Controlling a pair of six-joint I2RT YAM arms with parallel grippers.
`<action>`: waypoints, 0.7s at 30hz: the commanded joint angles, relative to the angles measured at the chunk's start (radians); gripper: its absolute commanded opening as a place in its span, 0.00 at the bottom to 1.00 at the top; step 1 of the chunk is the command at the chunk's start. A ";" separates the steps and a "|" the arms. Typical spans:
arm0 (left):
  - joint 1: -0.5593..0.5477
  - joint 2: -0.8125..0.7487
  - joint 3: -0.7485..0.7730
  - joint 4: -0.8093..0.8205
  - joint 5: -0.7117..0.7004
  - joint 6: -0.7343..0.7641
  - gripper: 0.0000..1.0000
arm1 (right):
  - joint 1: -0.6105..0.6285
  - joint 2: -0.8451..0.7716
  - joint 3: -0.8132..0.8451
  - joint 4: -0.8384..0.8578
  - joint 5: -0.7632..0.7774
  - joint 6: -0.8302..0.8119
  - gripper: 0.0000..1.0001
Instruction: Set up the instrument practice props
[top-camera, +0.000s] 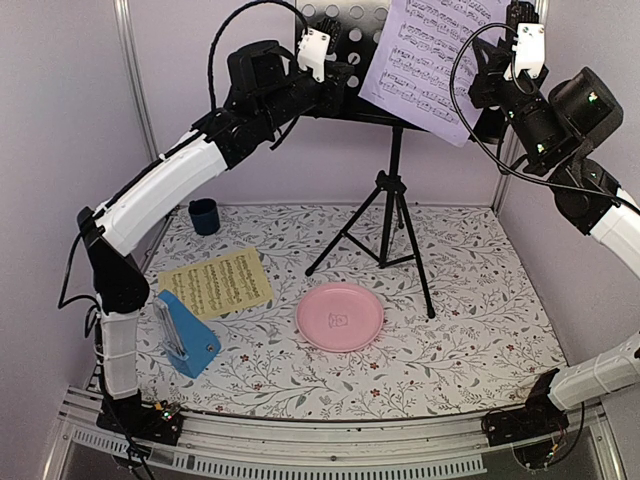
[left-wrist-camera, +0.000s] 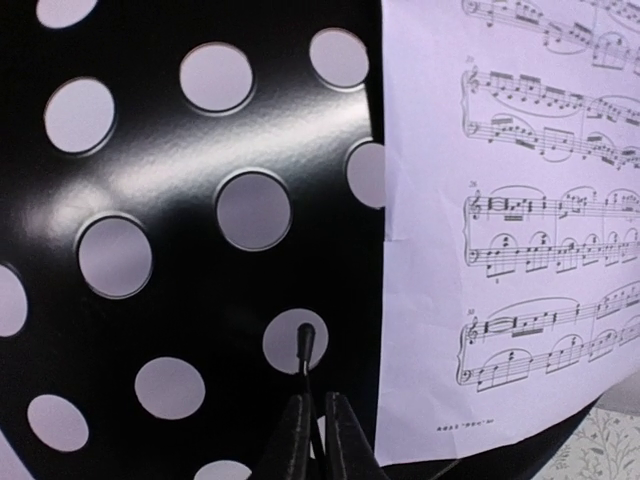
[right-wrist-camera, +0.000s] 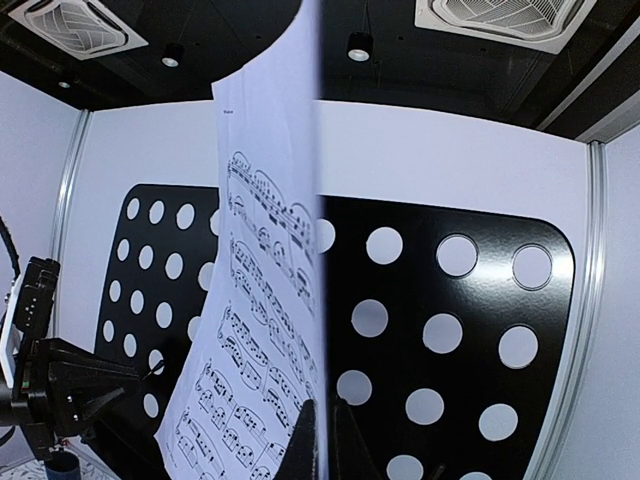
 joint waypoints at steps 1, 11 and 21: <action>-0.009 0.000 0.013 -0.014 -0.004 -0.002 0.03 | -0.011 0.001 -0.004 0.026 -0.008 0.003 0.00; -0.017 -0.132 -0.188 0.165 0.035 0.034 0.00 | -0.017 0.007 0.000 0.030 -0.009 0.001 0.00; -0.017 -0.172 -0.298 0.308 0.124 0.074 0.00 | -0.019 0.039 0.025 0.037 -0.036 -0.017 0.00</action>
